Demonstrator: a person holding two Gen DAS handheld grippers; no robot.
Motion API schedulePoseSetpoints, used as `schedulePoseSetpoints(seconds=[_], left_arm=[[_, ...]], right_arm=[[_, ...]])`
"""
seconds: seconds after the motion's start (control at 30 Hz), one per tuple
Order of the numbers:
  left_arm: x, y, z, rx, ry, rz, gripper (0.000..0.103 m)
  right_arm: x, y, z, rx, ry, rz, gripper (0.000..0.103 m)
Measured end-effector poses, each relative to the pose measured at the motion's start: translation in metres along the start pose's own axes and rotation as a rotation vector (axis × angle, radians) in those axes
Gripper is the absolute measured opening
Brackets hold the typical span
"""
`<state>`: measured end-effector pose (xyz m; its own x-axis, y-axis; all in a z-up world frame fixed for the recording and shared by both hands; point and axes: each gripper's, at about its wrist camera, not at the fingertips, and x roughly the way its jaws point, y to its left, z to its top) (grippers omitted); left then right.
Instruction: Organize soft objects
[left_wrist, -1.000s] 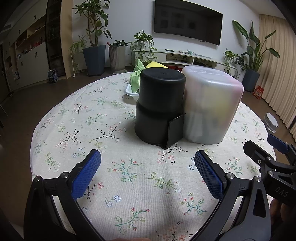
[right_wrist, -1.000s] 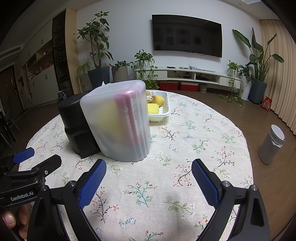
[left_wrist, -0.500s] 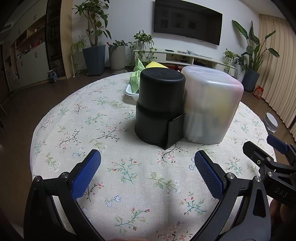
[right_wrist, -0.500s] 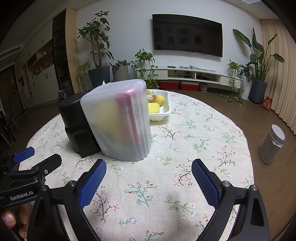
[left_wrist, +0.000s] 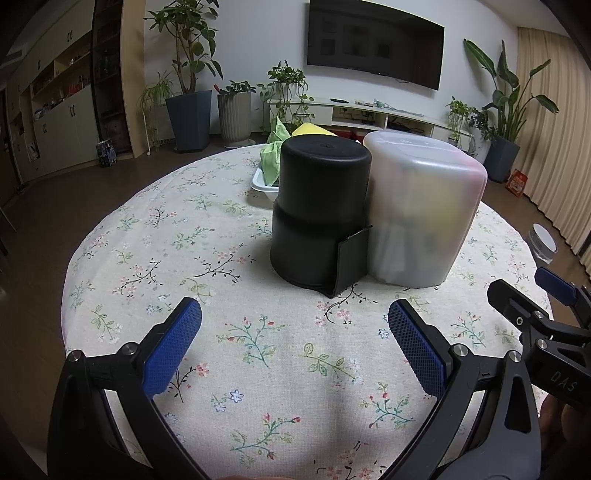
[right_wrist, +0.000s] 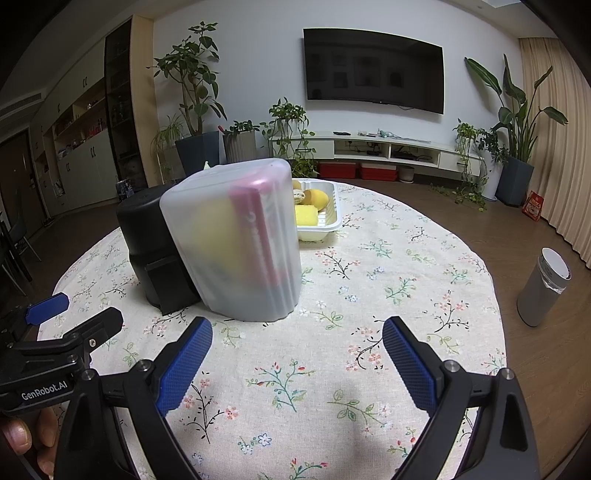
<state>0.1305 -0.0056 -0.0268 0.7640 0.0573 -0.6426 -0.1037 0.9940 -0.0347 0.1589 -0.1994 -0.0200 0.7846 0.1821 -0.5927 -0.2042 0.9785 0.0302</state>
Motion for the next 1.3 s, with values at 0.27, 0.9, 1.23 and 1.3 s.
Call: schedulePoseSetpoints(seconds=[0.27, 0.9, 1.23, 1.3], left_arm=[[0.0, 0.0001, 0.0005, 0.002, -0.001, 0.005, 0.103], [-0.0001, 0.0007, -0.0025, 0.008, -0.011, 0.015, 0.103], [-0.0031, -0.0027, -0.0018, 0.011, -0.017, 0.013, 0.103], [-0.0034, -0.0031, -0.0015, 0.01, -0.017, 0.013, 0.103]], right_arm=[[0.0003, -0.0008, -0.0019, 0.003, 0.003, -0.002, 0.096], [0.0018, -0.001, -0.0086, 0.005, 0.013, -0.002, 0.096], [0.0019, -0.0009, -0.0072, 0.004, 0.013, -0.003, 0.096], [0.0019, -0.0008, -0.0071, 0.004, 0.014, -0.003, 0.096]])
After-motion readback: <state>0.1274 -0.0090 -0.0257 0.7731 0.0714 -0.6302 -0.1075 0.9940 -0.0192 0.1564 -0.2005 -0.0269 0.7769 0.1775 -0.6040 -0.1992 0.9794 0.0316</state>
